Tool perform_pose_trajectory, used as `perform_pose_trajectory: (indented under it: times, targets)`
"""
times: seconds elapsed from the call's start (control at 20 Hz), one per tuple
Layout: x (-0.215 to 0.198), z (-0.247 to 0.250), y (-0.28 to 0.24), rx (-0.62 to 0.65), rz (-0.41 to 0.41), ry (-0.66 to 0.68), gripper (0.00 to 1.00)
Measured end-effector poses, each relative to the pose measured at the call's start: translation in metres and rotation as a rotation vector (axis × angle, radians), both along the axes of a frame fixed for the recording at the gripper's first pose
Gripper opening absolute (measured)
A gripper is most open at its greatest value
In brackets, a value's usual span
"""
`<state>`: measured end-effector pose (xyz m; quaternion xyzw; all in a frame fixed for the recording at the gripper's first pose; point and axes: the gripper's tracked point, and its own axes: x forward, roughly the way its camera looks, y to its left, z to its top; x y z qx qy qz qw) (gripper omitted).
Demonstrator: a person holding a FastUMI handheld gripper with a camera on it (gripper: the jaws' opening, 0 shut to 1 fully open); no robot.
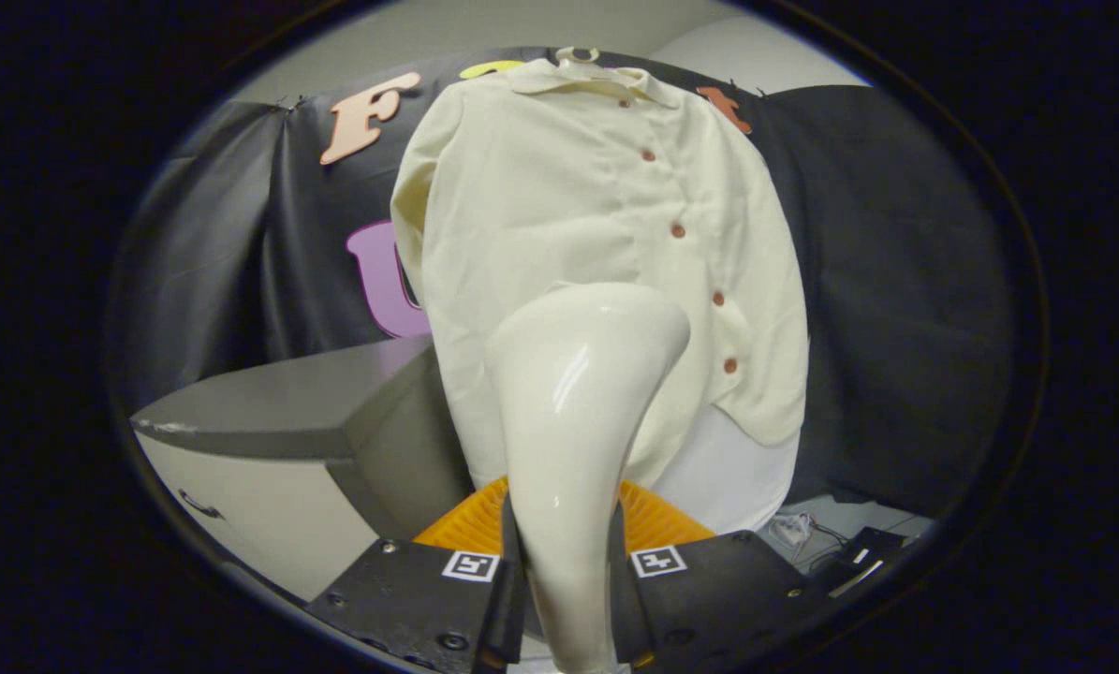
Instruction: Iron the clothes twice with a garment steamer, once on the left side and once on the right side.
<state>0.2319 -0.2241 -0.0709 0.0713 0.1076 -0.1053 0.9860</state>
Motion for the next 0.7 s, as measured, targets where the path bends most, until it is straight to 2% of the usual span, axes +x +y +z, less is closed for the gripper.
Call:
perform_pose_trajectory:
  times: [0.3,0.7]
  targets:
    - [0.005,0.099,-0.026,-0.08,0.0,-0.09,0.37]
    - [0.023,0.216,-0.094,-0.142,-0.012,-0.173,0.36]
